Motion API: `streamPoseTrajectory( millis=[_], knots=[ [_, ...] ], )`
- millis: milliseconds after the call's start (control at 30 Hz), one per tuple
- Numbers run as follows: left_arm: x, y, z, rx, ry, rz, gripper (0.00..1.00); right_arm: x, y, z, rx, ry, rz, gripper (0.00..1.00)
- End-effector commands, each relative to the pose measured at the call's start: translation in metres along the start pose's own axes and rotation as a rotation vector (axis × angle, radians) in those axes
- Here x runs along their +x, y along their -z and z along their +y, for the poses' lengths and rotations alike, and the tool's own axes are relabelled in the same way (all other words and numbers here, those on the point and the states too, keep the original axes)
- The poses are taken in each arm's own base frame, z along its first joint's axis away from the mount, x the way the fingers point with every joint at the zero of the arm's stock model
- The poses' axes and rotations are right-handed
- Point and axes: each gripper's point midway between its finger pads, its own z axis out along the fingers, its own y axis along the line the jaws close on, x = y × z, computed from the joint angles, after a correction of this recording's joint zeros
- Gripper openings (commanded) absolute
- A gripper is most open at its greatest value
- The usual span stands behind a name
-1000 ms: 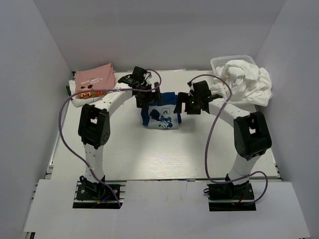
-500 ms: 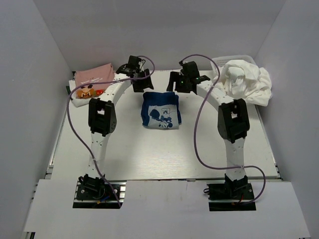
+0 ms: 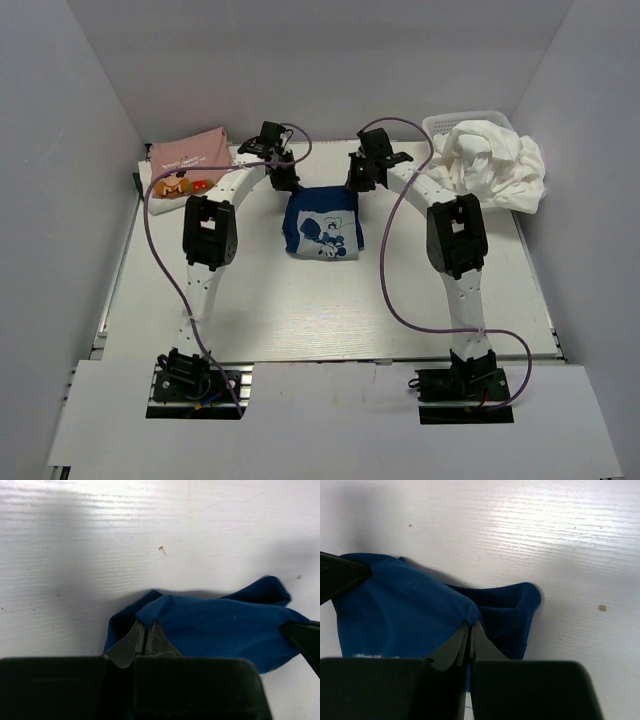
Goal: Fold and stack the t-shirts
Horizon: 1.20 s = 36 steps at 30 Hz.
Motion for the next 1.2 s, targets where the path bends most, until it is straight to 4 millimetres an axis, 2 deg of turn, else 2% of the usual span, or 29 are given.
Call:
streamPoseTrajectory(
  millis=[0,33,133,233,300,333,367,433,467,500,533,600,667,700,733,767,800,833,867,900,933,967,1000,1033,1100,1133,1167],
  knots=[
    [-0.06,0.087,-0.047,0.106,-0.068,-0.215,0.0,-0.057,0.053,0.024,-0.039,0.048,-0.178,0.0],
    [-0.054,0.09,-0.049,0.102,-0.089,-0.216,0.0,-0.058,0.07,0.03,-0.05,0.057,-0.199,0.0],
    [-0.057,0.11,-0.059,0.119,-0.122,-0.264,0.0,-0.053,0.089,0.027,-0.041,0.046,-0.221,0.0],
    [-0.053,0.108,-0.059,0.123,-0.122,-0.25,0.0,-0.045,0.092,0.012,0.008,0.01,-0.209,0.0],
    [-0.057,0.1,-0.051,0.113,-0.102,-0.245,0.0,-0.037,0.085,0.003,0.034,-0.006,-0.173,0.0],
    [-0.054,0.093,-0.048,0.106,-0.098,-0.23,0.0,-0.039,0.083,-0.002,0.044,-0.016,-0.163,0.0],
    [-0.055,0.087,-0.044,0.087,-0.095,-0.231,0.0,-0.033,0.072,-0.01,0.063,-0.038,-0.136,0.0],
    [-0.049,0.062,-0.033,0.057,-0.097,-0.192,0.0,-0.03,0.063,-0.02,0.077,-0.051,-0.11,0.0],
    [-0.042,0.044,-0.025,0.043,-0.091,-0.162,0.0,-0.022,0.05,-0.028,0.095,-0.076,-0.067,0.0],
    [-0.045,0.045,-0.026,0.047,-0.093,-0.17,0.0,-0.023,0.045,-0.03,0.093,-0.082,-0.063,0.0],
    [-0.036,0.03,-0.019,0.033,-0.077,-0.14,0.0,-0.016,0.031,-0.034,0.093,-0.087,-0.037,0.0],
    [-0.03,0.019,-0.009,-0.003,-0.061,-0.123,0.0,-0.027,0.025,-0.031,0.06,-0.064,-0.075,0.0],
    [-0.028,0.006,0.003,-0.044,-0.056,-0.126,0.0,-0.019,0.004,-0.042,0.065,-0.061,-0.05,0.0],
    [-0.039,0.009,0.002,-0.038,-0.044,-0.152,0.0,-0.031,0.0,-0.039,0.051,-0.046,-0.062,0.0],
    [-0.04,0.007,0.002,-0.039,-0.034,-0.148,0.04,-0.03,-0.003,-0.039,0.054,-0.044,-0.048,0.0],
    [-0.051,0.01,0.002,-0.028,-0.029,-0.164,0.27,-0.048,-0.005,-0.033,0.04,-0.031,-0.082,0.03],
    [-0.058,0.015,-0.003,-0.018,-0.033,-0.184,0.41,-0.045,-0.004,-0.032,0.045,-0.014,-0.061,0.09],
    [-0.061,0.018,-0.005,-0.016,-0.034,-0.19,0.58,-0.049,-0.001,-0.031,0.043,-0.011,-0.07,0.17],
    [-0.064,0.019,0.001,-0.021,-0.025,-0.194,0.81,-0.052,0.002,-0.028,0.039,-0.006,-0.079,0.23],
    [-0.069,0.029,-0.004,-0.013,-0.029,-0.212,1.0,-0.064,0.014,-0.021,0.016,0.002,-0.114,0.31],
    [-0.075,0.045,-0.011,-0.001,-0.042,-0.238,1.0,-0.068,0.021,-0.016,0.006,0.009,-0.125,0.38],
    [-0.075,0.053,-0.011,-0.008,-0.042,-0.245,1.0,-0.075,0.032,-0.012,-0.003,0.021,-0.152,0.45],
    [-0.071,0.056,-0.009,-0.012,-0.05,-0.239,1.0,-0.076,0.037,-0.009,-0.011,0.025,-0.158,0.58],
    [-0.073,0.063,-0.011,-0.006,-0.062,-0.254,1.0,-0.077,0.053,-0.003,-0.021,0.046,-0.17,0.9],
    [-0.066,0.079,-0.016,0.013,-0.08,-0.244,1.0,-0.076,0.062,0.0,-0.029,0.052,-0.169,0.9],
    [-0.061,0.083,-0.02,0.04,-0.105,-0.229,1.0,-0.069,0.077,0.005,-0.042,0.059,-0.161,0.9],
    [-0.049,0.08,-0.018,0.051,-0.123,-0.192,1.0,-0.066,0.082,0.006,-0.051,0.059,-0.158,0.9]
  ],
)
